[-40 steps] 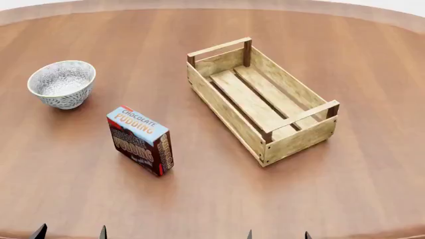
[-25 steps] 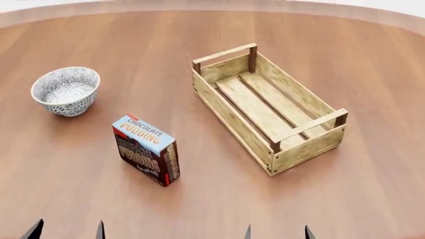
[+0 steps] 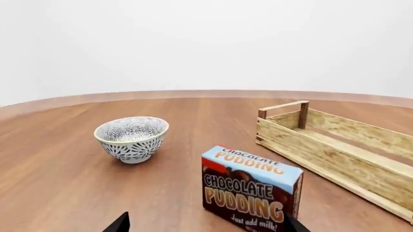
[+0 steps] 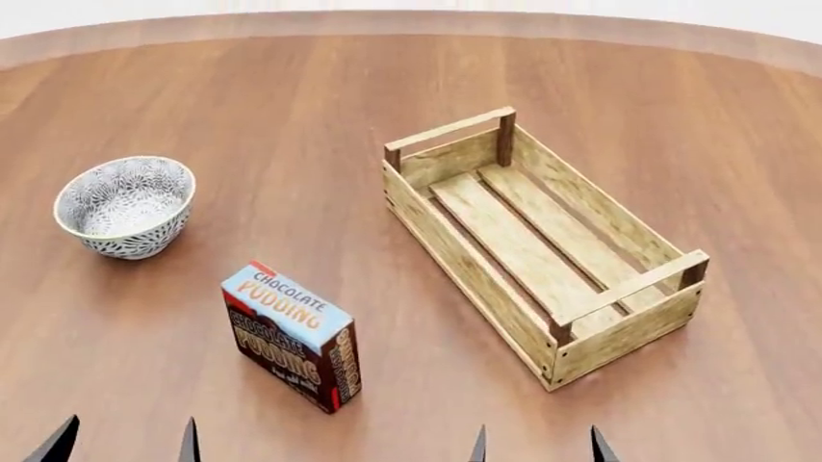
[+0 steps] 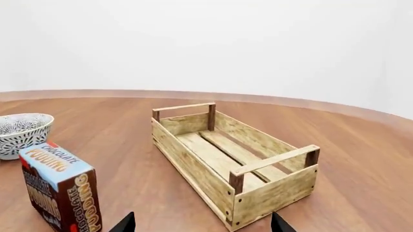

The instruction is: Pick up the chocolate pudding and put it in the tray.

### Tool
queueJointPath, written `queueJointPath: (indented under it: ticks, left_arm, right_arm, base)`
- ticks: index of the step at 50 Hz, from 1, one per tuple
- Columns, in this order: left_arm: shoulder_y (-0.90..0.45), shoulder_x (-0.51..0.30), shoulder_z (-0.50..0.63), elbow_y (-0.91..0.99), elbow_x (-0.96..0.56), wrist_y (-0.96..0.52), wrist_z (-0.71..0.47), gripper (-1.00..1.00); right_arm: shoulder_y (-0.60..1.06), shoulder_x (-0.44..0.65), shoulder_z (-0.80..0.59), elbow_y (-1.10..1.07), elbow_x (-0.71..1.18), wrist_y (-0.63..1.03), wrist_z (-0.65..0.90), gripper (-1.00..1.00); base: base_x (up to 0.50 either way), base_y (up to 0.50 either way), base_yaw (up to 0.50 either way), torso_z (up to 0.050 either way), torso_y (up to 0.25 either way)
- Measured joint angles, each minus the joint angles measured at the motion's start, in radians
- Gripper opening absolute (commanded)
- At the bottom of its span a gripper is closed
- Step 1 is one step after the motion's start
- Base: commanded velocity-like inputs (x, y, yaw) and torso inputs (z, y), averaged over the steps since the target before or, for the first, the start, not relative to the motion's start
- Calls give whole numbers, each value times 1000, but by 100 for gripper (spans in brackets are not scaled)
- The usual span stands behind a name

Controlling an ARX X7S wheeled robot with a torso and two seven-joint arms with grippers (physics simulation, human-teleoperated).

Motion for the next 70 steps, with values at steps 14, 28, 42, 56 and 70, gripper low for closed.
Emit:
queueJointPath:
  ticks: [14,28,42,56,70]
  left_arm:
    - [1,-16,15,2,-22,4,-17,100]
    - [2,-30,31,1,-38,10,-34,100]
    - [0,-45,45,9,-50,6,-49,100]
    - [-1,-57,55,14,-62,5,-62,100]
    - [3,-66,62,14,-75,12,-72,100]
  right_arm:
    - [4,14,-19,3,19,-5,14,100]
    - [6,28,-34,-3,37,-3,27,100]
    - [13,40,-50,-9,45,3,42,100]
    - [38,57,-83,-44,56,51,33,100]
    - [-2,118,-151,-70,95,22,-86,100]
  base:
    - [271,2,0,0,0]
    - [279,0,0,0,0]
    - [282,0,0,0,0]
    - [86,0,0,0,0]
    - [0,0,0,0,0]
